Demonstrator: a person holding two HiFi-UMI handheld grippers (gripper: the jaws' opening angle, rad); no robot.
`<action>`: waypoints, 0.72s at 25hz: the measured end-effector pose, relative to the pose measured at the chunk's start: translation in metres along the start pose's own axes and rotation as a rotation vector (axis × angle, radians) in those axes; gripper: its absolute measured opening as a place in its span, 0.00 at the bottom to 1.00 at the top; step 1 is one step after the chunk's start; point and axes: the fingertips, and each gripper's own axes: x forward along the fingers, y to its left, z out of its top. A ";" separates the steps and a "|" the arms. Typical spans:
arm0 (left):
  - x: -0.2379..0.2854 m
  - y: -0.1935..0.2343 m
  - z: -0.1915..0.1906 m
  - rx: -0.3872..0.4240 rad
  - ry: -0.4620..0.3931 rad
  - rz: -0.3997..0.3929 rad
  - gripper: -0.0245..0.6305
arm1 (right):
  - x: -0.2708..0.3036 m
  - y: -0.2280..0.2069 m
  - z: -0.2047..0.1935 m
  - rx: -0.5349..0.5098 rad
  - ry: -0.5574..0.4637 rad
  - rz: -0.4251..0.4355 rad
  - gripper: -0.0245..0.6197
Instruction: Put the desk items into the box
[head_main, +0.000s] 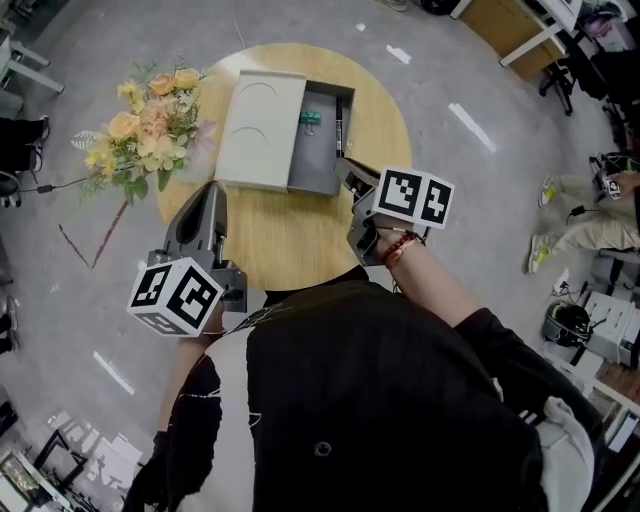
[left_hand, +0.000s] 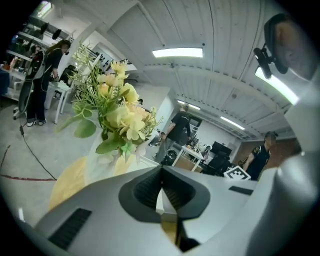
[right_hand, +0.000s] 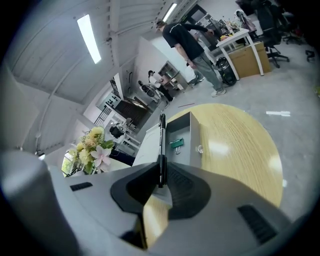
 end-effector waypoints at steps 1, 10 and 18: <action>0.001 0.002 0.002 0.003 0.006 -0.019 0.05 | 0.000 0.001 -0.001 0.003 -0.013 -0.014 0.13; 0.006 0.003 -0.012 0.022 0.126 -0.247 0.05 | -0.002 0.004 -0.011 0.026 -0.134 -0.166 0.13; -0.001 0.014 -0.018 0.018 0.162 -0.328 0.05 | 0.004 -0.002 -0.025 -0.028 -0.116 -0.277 0.13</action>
